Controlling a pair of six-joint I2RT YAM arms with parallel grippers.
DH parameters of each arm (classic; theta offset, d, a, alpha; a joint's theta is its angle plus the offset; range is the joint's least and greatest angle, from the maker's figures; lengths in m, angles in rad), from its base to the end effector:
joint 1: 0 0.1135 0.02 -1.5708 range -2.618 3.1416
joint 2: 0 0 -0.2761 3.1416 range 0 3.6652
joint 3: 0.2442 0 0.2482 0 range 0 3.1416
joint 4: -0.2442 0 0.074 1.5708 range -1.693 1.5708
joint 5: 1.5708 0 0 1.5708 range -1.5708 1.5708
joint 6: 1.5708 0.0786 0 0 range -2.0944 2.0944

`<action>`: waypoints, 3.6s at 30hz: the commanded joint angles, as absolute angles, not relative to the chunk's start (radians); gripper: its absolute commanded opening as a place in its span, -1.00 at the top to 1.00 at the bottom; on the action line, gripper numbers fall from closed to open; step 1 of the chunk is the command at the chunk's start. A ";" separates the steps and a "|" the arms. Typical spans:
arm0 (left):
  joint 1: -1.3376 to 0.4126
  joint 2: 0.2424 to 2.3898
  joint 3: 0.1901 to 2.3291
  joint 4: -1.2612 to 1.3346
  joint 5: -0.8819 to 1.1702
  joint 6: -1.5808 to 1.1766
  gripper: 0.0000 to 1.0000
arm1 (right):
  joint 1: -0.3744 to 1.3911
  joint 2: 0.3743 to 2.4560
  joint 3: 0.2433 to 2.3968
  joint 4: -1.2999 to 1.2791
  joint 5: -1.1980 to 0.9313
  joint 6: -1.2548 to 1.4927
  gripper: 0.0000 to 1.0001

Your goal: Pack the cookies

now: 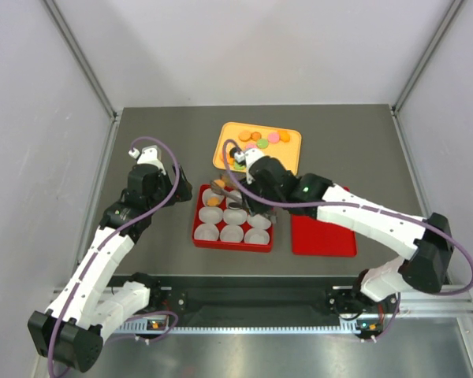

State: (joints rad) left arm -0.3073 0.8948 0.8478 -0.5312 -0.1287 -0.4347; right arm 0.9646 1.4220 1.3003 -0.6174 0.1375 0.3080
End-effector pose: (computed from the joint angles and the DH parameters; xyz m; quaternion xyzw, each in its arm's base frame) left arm 0.2107 -0.0563 0.2945 -0.0864 0.8738 -0.1196 0.4634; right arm 0.2012 0.2713 0.3146 -0.2680 0.8728 0.1889 0.3615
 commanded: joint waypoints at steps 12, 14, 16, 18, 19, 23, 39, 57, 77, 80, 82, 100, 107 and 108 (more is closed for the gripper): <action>-0.299 0.882 0.842 -0.497 -0.141 -0.419 -0.94 | 1.124 1.605 1.347 -0.548 0.152 0.345 0.34; -0.299 0.882 0.844 -0.497 -0.140 -0.419 -0.94 | 1.127 1.608 1.347 -0.549 0.153 0.345 0.33; -0.299 0.882 0.844 -0.497 -0.140 -0.419 -0.94 | 1.127 1.612 1.345 -0.549 0.155 0.344 0.34; -0.299 0.882 0.842 -0.497 -0.140 -0.419 -0.94 | 1.127 1.615 1.344 -0.549 0.156 0.344 0.33; -0.299 0.881 0.842 -0.499 -0.141 -0.419 -0.94 | 1.127 1.617 1.342 -0.548 0.158 0.344 0.32; -0.299 0.882 0.842 -0.497 -0.140 -0.417 -0.95 | 1.129 1.612 1.336 -0.549 0.166 0.344 0.28; -0.299 0.893 0.844 -0.497 -0.140 -0.417 -0.94 | 1.127 1.589 1.322 -0.551 0.170 0.337 0.10; -0.298 0.904 0.845 -0.491 -0.124 -0.419 -0.94 | 0.622 1.468 1.423 -0.603 0.156 0.232 0.10; -0.295 0.905 0.841 -0.489 -0.117 -0.417 -0.94 | 0.429 1.914 1.695 -0.558 0.172 0.193 0.16; -0.295 0.905 0.841 -0.489 -0.114 -0.417 -0.94 | 0.433 1.924 1.690 -0.558 0.193 0.195 0.16; -0.295 0.905 0.841 -0.489 -0.114 -0.417 -0.94 | 0.434 1.928 1.684 -0.563 0.222 0.196 0.16; -0.295 0.919 0.842 -0.488 -0.110 -0.417 -0.94 | 0.443 1.962 1.710 -0.575 0.304 0.184 0.16; -0.293 0.922 0.844 -0.488 -0.110 -0.417 -0.94 | 0.434 1.942 1.683 -0.561 0.304 0.186 0.16; -0.293 0.920 0.842 -0.488 -0.110 -0.417 -0.94 | 0.434 1.945 1.683 -0.561 0.301 0.186 0.16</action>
